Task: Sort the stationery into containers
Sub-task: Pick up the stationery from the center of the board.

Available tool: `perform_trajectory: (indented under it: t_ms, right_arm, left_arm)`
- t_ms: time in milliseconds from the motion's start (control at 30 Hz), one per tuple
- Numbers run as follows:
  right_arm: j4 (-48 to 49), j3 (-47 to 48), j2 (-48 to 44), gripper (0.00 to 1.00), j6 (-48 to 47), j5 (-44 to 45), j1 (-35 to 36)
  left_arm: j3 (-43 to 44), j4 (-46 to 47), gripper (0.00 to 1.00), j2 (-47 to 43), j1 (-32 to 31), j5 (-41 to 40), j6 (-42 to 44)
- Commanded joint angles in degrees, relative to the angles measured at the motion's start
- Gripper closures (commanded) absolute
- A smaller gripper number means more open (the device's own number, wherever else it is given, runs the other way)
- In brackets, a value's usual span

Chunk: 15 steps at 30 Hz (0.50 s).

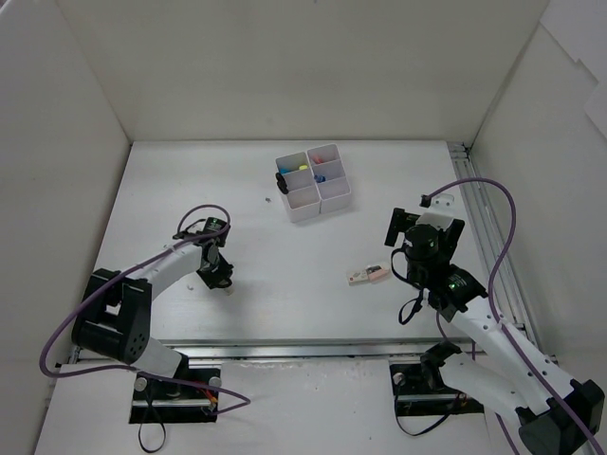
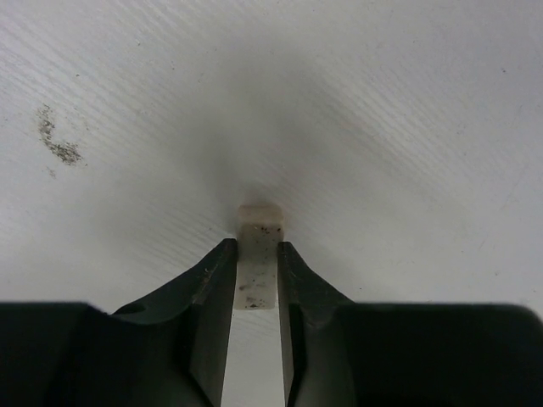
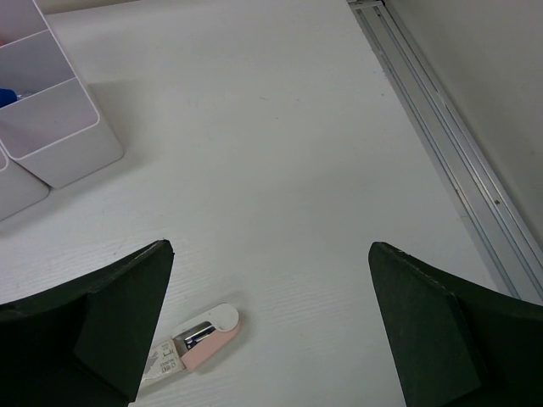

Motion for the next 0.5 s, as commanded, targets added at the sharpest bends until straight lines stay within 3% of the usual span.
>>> perform_trajectory:
  t_ms: [0, 100, 267, 367, 467]
  right_arm:
    - [2.1, 0.7, -0.1, 0.02, 0.7, 3.0, 0.4]
    - [2.1, 0.6, 0.2, 0.02, 0.7, 2.9, 0.5]
    - [2.1, 0.7, 0.2, 0.02, 0.7, 3.0, 0.4]
    - [2.1, 0.6, -0.4, 0.02, 0.8, 3.2, 0.4]
    - [2.1, 0.3, -1.6, 0.02, 0.7, 3.4, 0.5]
  left_arm:
    - [1.8, -0.7, 0.78, 1.0, 0.5, -1.4, 0.2]
    - [1.8, -0.5, 0.74, 1.4, -0.1, -1.8, 0.4]
    - [3.8, -0.9, 0.76, 3.1, -1.4, -1.2, 2.1]
    - [4.4, 0.4, 0.84, 3.8, -2.0, 1.0, 3.4]
    - [5.6, 1.7, 1.0, 3.8, -2.5, 2.5, 5.0]
